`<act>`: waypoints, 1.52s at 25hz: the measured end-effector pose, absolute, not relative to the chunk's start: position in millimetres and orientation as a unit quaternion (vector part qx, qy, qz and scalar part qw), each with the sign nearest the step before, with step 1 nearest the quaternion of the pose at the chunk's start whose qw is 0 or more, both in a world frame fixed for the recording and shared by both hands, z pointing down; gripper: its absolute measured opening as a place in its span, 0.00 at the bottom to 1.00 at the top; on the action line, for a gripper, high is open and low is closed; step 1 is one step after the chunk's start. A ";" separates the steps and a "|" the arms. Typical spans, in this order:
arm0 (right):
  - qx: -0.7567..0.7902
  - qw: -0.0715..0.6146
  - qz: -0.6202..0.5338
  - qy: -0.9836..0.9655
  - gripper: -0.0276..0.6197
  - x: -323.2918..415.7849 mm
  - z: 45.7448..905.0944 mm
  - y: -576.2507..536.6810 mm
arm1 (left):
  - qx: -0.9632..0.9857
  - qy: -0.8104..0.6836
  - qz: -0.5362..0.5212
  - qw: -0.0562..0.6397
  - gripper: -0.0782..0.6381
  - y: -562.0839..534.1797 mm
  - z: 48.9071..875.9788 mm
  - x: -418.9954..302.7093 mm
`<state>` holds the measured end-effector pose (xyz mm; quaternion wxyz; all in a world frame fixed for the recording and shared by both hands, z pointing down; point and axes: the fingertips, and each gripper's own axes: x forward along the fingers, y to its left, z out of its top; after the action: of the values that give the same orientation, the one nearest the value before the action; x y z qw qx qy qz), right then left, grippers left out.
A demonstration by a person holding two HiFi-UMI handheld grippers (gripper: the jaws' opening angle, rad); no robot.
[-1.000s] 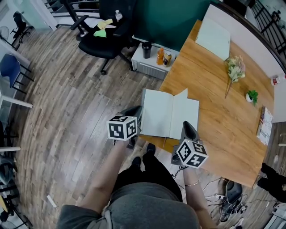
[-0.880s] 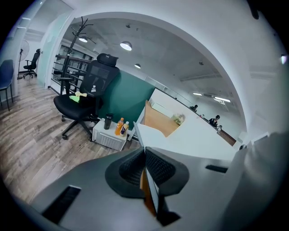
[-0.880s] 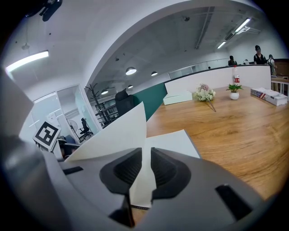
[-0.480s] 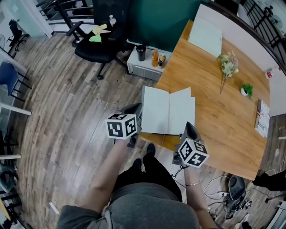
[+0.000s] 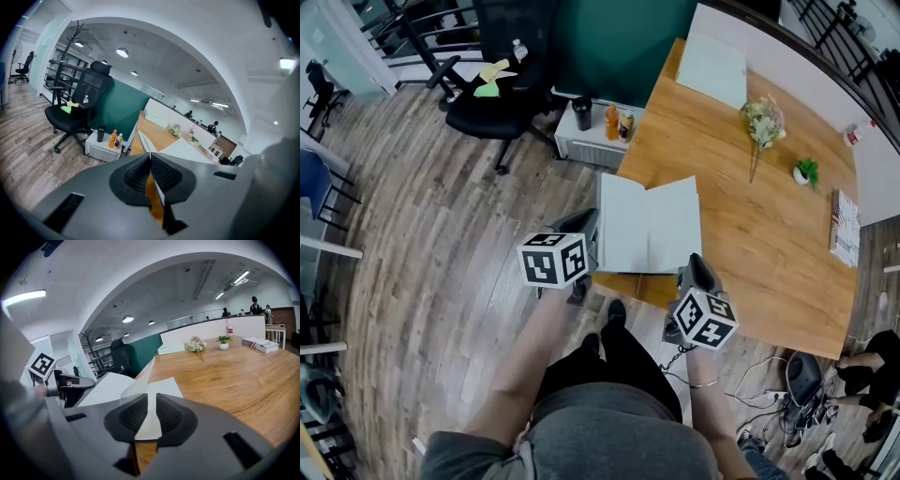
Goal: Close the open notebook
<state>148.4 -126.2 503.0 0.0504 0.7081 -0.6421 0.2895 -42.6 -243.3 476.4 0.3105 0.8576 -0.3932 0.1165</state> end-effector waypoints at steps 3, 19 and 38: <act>0.715 0.047 0.289 -0.635 0.14 151.7 503.2 -119.1 | 0.864 -0.385 0.116 0.303 0.15 -242.2 471.0 -36.6; 0.746 0.033 0.286 -0.600 0.13 170.7 498.6 -84.0 | 0.886 -0.351 0.114 0.280 0.15 -234.5 444.9 0.4; 0.766 0.026 0.293 -0.572 0.13 186.2 503.1 -49.1 | 0.906 -0.300 0.109 0.278 0.15 -220.4 427.7 63.0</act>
<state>186.2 -49.1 503.1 0.0263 0.7656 -0.5719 0.2934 63.0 -220.4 427.7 0.2782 0.9058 -0.3004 0.1089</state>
